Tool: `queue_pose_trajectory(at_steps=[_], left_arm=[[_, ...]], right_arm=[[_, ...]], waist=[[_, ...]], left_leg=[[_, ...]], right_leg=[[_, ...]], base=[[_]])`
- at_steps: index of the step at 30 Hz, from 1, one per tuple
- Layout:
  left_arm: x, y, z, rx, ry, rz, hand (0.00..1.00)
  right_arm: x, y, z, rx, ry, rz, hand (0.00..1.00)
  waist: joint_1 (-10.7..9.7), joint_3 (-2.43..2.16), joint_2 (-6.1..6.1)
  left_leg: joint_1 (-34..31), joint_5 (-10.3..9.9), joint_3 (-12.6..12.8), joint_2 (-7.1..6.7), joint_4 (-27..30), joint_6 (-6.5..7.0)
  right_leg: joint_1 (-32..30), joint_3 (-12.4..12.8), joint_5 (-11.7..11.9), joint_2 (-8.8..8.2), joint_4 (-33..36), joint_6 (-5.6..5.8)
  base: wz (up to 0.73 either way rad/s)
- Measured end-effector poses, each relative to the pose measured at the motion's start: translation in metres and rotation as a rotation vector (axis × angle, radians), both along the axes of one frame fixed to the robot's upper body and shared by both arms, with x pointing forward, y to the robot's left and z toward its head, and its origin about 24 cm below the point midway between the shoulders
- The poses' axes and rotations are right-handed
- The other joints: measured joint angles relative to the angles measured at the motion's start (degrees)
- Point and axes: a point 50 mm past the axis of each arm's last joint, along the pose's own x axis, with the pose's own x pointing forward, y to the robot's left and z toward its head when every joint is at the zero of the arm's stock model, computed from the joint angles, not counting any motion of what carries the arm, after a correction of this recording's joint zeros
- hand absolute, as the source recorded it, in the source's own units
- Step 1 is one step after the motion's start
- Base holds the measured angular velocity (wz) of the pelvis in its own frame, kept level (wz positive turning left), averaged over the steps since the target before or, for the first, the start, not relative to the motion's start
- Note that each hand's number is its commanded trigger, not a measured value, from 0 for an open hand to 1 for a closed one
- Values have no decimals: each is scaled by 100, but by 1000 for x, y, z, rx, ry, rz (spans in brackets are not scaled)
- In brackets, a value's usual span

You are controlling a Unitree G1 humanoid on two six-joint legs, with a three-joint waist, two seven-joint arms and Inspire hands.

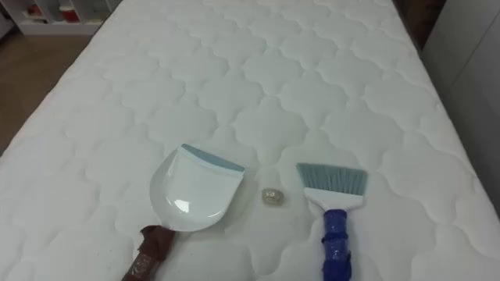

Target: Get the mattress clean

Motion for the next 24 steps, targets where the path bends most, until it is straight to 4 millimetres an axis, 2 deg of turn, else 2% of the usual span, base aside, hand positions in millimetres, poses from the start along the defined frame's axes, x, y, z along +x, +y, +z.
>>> queue_pose_trajectory(at_steps=[9, 11, 13, 17, 20, 24], left_arm=[[-4, 0, 0, -2, 12, 1, 0], [-6, 0, 0, 5, 14, 5, 0], [-7, 1, 0, 29, 9, 8, 0], [3, 4, 3, 99, -60, 9, 0], [15, 9, 7, 149, -143, 22, 0], [43, 22, 23, 287, -339, 69, 0]], right_arm=[[1, -1, 0, -12, 10, 41, 0], [1, -1, 0, -9, 5, 23, 0], [3, 0, 0, -6, -4, 9, 0], [6, 0, 1, -14, -38, -4, 0], [8, -1, 1, -27, -65, -2, 0], [6, -2, 1, -39, -68, -9, 0]], waist=[[4, 5, -28], [3, -8, -69], [6, 5, -101], [83, 41, -148], [109, 29, -157], [154, 24, -156]], left_leg=[[7, 0, 1, 1, 0, 0], [11, 0, -5, -1, -2, 0], [5, 0, -6, 1, -4, 0], [-30, 1, -26, -6, 1, 0], [-98, 0, -109, -23, 45, 0], [-154, 1, -210, -35, 95, 0]], right_leg=[[0, 10, 0, 0, 5, 0], [0, 7, -1, -1, 6, 1], [-1, -4, -1, 0, -1, 1], [-4, -22, 0, -1, -10, 1], [-14, -61, 0, -5, -11, 1], [-6, -209, 1, -4, -28, -1]], base=[[0], [0], [0], [1], [15], [16]])
